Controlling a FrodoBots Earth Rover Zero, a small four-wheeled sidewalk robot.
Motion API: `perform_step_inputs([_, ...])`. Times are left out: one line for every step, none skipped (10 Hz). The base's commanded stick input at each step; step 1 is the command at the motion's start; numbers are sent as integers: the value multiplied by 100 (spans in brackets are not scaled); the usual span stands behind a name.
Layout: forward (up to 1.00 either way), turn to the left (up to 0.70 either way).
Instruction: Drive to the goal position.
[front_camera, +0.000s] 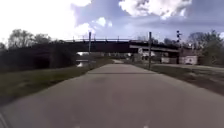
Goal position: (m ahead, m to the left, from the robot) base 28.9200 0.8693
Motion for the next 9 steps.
perform_step_inputs([100, 0])
perform_step_inputs([100, 0])
perform_step_inputs([100, 0])
perform_step_inputs([100, 0])
perform_step_inputs([100, 0])
perform_step_inputs([100, 0])
perform_step_inputs([100, 0])
perform_step_inputs([100, 0])
perform_step_inputs([100, 0])
